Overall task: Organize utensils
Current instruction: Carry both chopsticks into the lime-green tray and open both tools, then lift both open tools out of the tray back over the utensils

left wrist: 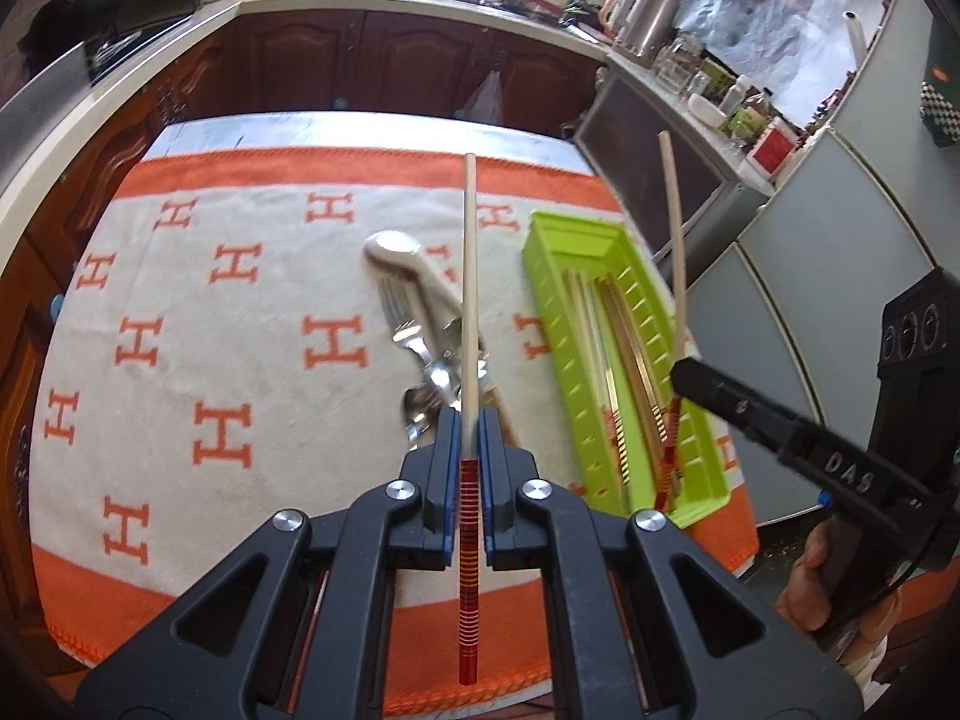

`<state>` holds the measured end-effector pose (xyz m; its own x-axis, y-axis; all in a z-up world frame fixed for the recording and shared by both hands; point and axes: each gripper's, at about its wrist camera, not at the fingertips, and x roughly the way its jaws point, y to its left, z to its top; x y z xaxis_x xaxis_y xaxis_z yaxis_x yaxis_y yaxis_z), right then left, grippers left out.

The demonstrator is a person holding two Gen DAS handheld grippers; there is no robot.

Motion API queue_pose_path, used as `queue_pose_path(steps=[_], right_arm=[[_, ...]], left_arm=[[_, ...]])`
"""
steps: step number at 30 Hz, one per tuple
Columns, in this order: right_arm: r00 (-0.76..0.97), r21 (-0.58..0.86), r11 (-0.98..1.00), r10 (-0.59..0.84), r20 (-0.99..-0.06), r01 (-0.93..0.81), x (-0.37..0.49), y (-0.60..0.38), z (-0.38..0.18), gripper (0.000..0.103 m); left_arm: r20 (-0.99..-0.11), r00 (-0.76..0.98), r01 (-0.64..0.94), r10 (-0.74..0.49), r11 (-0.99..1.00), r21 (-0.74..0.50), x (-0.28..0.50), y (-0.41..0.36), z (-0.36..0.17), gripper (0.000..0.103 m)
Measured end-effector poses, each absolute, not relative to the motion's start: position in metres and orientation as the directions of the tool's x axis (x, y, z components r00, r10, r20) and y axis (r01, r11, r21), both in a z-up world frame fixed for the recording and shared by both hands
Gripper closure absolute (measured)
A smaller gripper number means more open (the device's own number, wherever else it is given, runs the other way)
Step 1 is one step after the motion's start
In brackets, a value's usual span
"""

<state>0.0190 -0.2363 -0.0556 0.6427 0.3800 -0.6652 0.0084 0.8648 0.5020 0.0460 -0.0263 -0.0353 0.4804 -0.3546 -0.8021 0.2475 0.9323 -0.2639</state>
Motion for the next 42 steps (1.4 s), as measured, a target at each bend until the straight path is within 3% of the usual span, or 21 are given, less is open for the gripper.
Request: queue_pose_path(steps=[8, 18, 27, 35, 37, 42], right_arm=[[0.646, 0.428, 0.897, 0.262, -0.717, 0.112, 0.028, -0.27, -0.051, 0.098], [0.569, 0.32, 0.919, 0.139, -0.811, 0.231, 0.046, -0.311, -0.078, 0.098], [0.495, 0.229, 0.954, 0.106, -0.862, 0.195, 0.057, -0.303, -0.098, 0.097], [0.475, 0.274, 0.931, 0.133, -0.87, 0.242, 0.051, -0.307, -0.104, 0.095], [0.484, 0.292, 0.924, 0.144, -0.863, 0.247, 0.048, -0.307, -0.102, 0.095], [0.501, 0.309, 0.924, 0.162, -0.85, 0.225, 0.042, -0.294, -0.092, 0.095]], left_arm=[[-0.777, 0.474, 0.314, -0.415, 0.904, -0.292, 0.077, -0.093, -0.021, 0.099], [-0.798, 0.354, 0.315, -0.488, 0.865, -0.389, 0.116, -0.155, -0.071, 0.099], [-0.837, 0.297, 0.306, -0.46, 0.876, -0.373, 0.12, -0.172, -0.118, 0.099], [-0.858, 0.27, 0.314, -0.436, 0.883, -0.35, 0.101, -0.152, -0.124, 0.098], [-0.86, 0.27, 0.314, -0.433, 0.884, -0.346, 0.097, -0.146, -0.122, 0.096], [-0.851, 0.307, 0.294, -0.425, 0.893, -0.34, 0.087, -0.119, -0.109, 0.073]])
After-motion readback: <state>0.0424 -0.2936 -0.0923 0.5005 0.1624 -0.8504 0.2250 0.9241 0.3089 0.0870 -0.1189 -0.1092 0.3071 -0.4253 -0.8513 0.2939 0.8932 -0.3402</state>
